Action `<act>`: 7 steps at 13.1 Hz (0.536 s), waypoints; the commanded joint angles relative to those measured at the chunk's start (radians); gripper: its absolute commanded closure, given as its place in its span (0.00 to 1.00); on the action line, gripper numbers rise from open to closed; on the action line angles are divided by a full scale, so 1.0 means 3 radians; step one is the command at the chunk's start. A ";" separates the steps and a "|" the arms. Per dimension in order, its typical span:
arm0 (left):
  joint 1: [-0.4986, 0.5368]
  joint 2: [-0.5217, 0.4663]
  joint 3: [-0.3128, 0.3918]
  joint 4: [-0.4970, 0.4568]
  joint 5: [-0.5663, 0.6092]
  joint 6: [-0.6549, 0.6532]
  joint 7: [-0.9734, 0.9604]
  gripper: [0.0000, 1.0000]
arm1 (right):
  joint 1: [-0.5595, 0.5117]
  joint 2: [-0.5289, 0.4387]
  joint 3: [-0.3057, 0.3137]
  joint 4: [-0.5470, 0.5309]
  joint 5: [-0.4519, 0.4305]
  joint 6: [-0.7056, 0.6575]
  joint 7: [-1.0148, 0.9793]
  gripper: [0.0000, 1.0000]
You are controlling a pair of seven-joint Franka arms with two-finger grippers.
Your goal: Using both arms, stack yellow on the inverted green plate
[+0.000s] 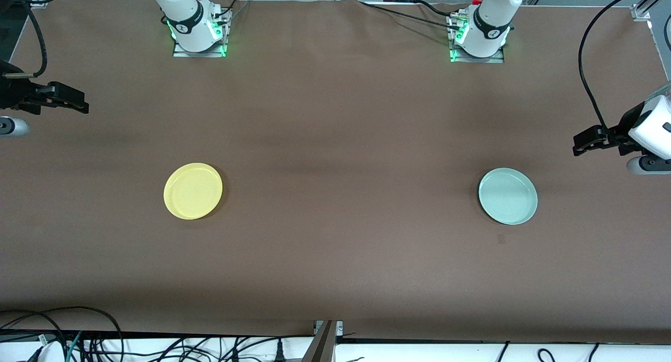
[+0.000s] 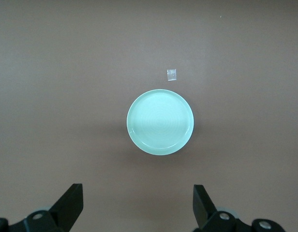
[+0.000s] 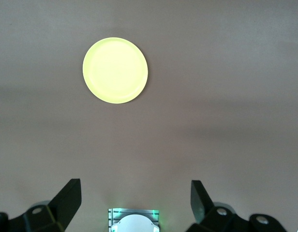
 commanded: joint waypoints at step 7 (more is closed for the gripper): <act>0.0049 -0.0239 -0.0017 -0.0227 -0.0232 -0.0028 -0.0116 0.00 | -0.0039 0.0017 0.0006 0.0061 0.0045 -0.0019 -0.0034 0.00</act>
